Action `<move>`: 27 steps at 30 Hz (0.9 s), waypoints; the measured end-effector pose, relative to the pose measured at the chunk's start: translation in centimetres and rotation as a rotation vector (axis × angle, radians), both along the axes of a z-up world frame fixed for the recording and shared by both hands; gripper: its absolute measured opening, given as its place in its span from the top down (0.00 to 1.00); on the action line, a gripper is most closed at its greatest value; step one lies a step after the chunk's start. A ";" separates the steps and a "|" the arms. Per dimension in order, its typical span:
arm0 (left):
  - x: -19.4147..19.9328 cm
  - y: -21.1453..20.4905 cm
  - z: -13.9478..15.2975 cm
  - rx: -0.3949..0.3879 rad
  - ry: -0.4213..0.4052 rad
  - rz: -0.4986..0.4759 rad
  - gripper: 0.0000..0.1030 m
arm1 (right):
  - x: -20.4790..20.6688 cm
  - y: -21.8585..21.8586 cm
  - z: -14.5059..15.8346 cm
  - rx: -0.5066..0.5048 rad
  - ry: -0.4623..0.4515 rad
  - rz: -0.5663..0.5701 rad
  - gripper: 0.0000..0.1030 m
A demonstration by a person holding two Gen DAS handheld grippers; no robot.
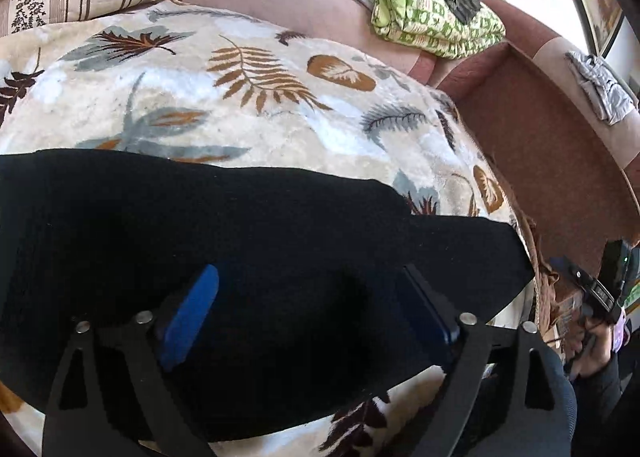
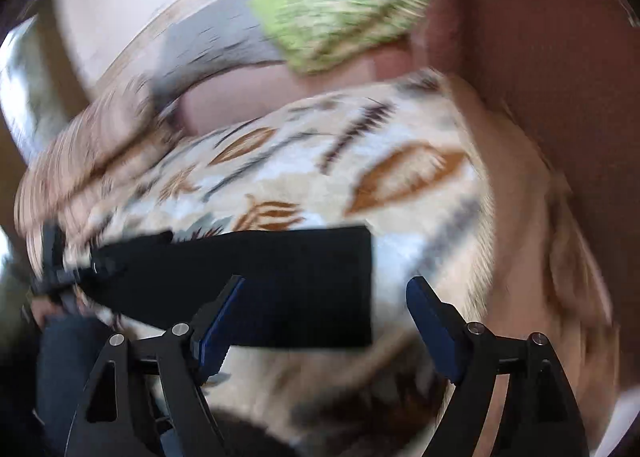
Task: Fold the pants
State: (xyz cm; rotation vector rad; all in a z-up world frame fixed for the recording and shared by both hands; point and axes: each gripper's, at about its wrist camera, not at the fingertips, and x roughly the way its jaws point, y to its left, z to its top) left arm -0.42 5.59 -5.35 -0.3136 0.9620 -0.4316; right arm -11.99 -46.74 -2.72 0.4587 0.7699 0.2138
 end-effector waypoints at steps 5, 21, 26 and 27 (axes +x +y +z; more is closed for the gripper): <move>-0.2 -0.6 0.0 0.007 -0.020 0.005 0.03 | -0.6 -2.3 -3.2 0.377 0.038 -0.035 0.20; 0.0 -0.3 -0.1 -0.037 -0.014 0.031 0.00 | 2.4 -2.0 -6.8 0.507 0.235 -0.126 0.27; 0.1 -0.2 -0.1 -0.052 -0.012 0.029 0.00 | 2.2 -1.9 -6.9 0.528 0.153 -0.105 0.20; 0.1 -0.2 -0.1 -0.050 -0.014 0.026 0.00 | 2.1 -1.9 -6.9 0.534 0.135 -0.096 0.20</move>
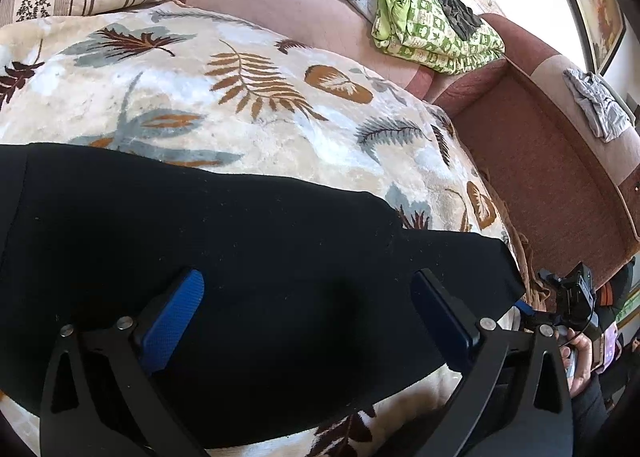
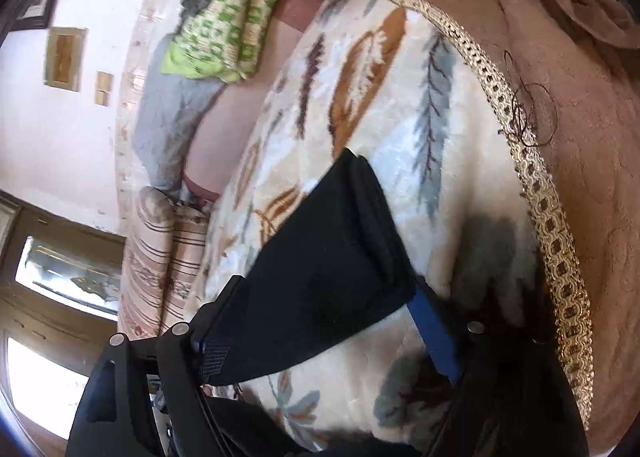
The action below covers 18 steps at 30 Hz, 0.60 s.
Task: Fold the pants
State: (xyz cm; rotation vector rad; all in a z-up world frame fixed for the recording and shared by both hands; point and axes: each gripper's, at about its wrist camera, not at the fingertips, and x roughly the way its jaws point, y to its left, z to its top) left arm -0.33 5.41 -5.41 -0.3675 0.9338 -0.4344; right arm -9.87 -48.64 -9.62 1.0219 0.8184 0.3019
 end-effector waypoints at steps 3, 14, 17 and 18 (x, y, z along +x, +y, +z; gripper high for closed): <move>-0.1 0.0 0.0 -0.004 -0.009 0.005 0.00 | -0.3 -0.1 -0.1 -0.005 -0.039 0.017 0.27; -0.6 -0.7 0.0 0.033 -0.044 0.046 0.00 | -1.1 -1.3 -1.8 -0.053 -0.001 -0.011 0.89; -0.6 -0.9 -0.1 0.051 -0.045 0.053 0.00 | -1.2 -1.1 -1.5 -0.085 -0.005 -0.015 0.90; -0.6 -1.0 -0.1 0.058 -0.046 0.053 0.00 | -1.2 -1.0 -1.4 -0.098 -0.005 -0.011 0.90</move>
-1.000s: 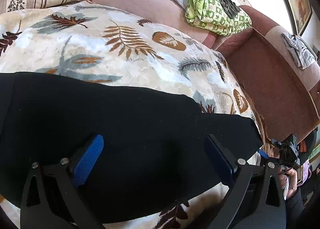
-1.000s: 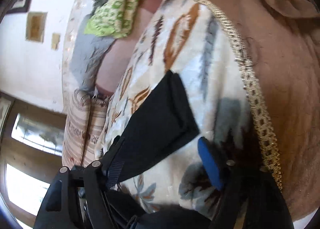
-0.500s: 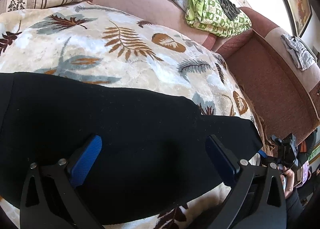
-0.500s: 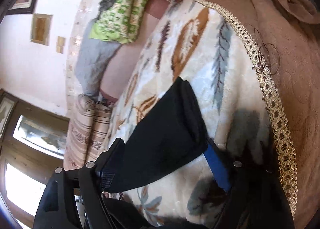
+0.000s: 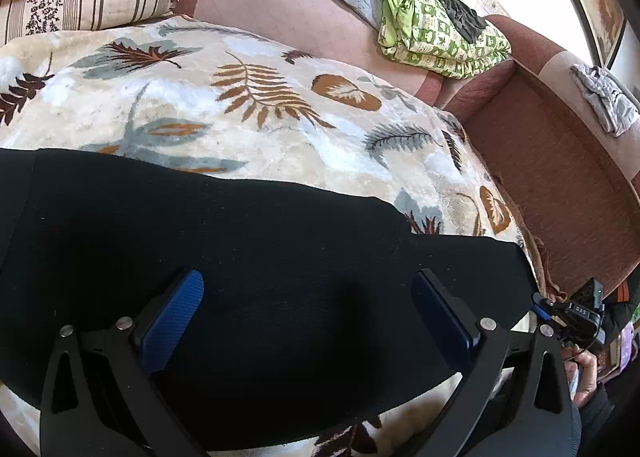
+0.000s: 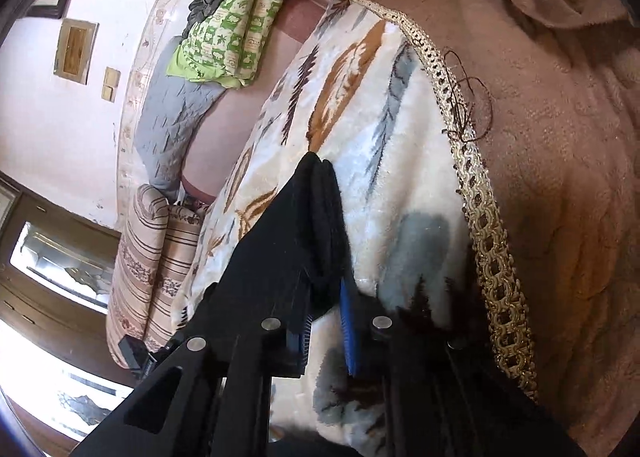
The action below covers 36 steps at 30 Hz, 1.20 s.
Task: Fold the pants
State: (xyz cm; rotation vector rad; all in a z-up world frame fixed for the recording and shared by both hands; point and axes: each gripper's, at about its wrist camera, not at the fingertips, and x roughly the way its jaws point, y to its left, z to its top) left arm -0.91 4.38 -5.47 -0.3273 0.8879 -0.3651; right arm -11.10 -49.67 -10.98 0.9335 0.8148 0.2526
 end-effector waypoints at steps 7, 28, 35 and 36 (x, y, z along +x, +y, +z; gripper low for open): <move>-0.1 -0.1 -0.1 0.002 -0.007 -0.003 0.00 | 0.5 0.4 0.6 -0.055 0.043 0.030 0.91; -0.3 4.6 3.5 -0.115 0.094 0.071 0.00 | 2.1 9.1 7.4 -0.163 -0.079 0.265 0.92; -3.1 8.7 11.5 -0.084 -0.017 0.190 0.00 | 3.2 16.0 8.1 -0.104 -0.149 0.456 0.92; -3.5 9.0 12.7 -0.067 -0.029 0.203 0.00 | 3.7 17.4 8.1 -0.092 -0.159 0.488 0.92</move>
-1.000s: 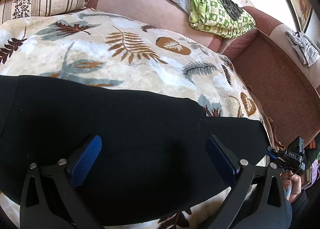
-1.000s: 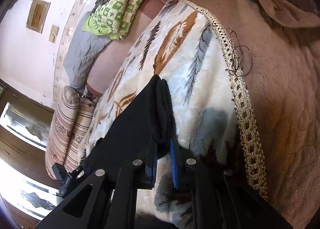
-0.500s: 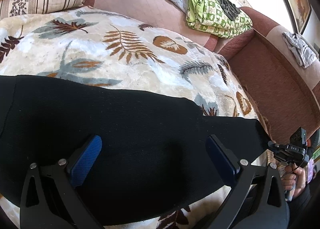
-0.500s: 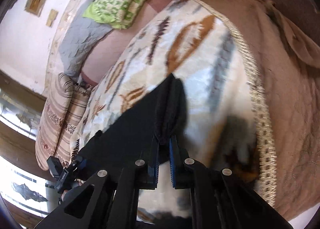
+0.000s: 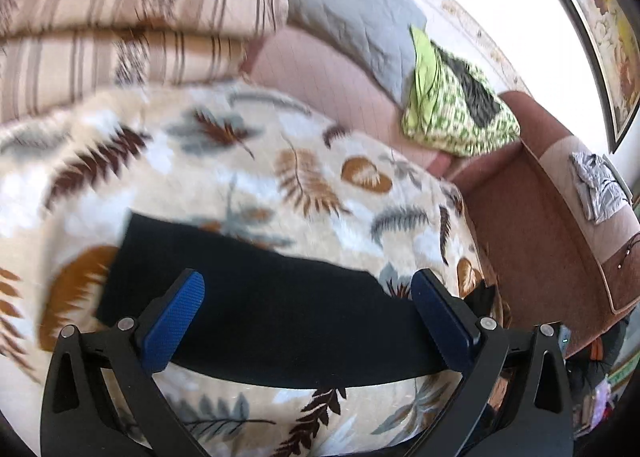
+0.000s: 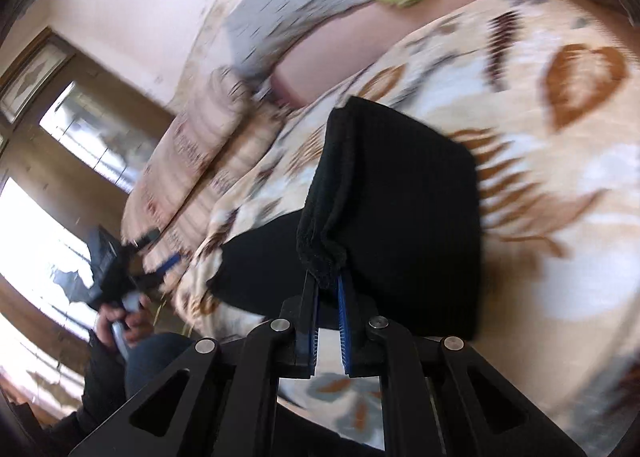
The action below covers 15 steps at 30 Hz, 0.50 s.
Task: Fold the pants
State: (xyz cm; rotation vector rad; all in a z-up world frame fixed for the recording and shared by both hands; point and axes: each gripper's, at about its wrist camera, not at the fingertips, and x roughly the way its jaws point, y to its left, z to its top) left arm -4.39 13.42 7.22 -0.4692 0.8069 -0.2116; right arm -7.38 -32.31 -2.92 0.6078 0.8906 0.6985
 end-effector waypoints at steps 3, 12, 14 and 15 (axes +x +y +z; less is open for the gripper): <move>-0.3 0.1 1.0 0.048 0.013 0.009 0.00 | 1.3 3.8 -0.3 0.030 -0.002 0.076 0.93; 0.6 -2.3 -2.5 0.029 0.034 0.008 0.00 | 2.7 11.5 -3.6 -0.059 0.045 0.163 0.93; 1.0 -3.2 -2.9 0.015 0.047 -0.024 0.00 | 2.8 11.8 -4.5 -0.082 0.056 0.164 0.93; 1.2 -3.5 -2.9 -0.013 0.051 -0.049 0.00 | 2.8 11.9 -4.6 -0.086 0.055 0.166 0.93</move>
